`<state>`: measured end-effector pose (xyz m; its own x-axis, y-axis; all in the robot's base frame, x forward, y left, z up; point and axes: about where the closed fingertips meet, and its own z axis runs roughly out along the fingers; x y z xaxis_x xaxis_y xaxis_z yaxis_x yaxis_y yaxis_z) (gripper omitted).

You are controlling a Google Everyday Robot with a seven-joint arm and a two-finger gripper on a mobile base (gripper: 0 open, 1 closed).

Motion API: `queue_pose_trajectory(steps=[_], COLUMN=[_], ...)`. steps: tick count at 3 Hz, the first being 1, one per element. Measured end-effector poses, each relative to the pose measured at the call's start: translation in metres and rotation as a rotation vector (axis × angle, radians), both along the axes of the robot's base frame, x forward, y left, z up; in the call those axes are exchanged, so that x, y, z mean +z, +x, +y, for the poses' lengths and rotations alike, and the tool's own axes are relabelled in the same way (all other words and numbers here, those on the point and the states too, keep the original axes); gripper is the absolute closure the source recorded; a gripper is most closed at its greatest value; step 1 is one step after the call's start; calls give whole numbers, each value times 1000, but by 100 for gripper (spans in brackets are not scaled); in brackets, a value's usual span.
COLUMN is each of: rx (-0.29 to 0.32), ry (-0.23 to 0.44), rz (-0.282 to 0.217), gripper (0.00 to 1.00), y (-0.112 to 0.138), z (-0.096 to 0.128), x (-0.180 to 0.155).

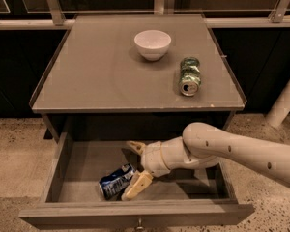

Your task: Pick pepsi can from top drawer and place on counter

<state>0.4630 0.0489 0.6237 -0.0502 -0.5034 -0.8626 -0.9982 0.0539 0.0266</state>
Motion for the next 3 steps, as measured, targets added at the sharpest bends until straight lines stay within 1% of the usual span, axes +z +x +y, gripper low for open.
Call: queue_pose_trajectory(steps=[1,2,3], rx=[0,1,1], ry=[37,38,38], rz=[41,42,42], gripper=[0,18,41], y=[-24,-24,-24], z=[7,8,8], x=[-6,-6,-6])
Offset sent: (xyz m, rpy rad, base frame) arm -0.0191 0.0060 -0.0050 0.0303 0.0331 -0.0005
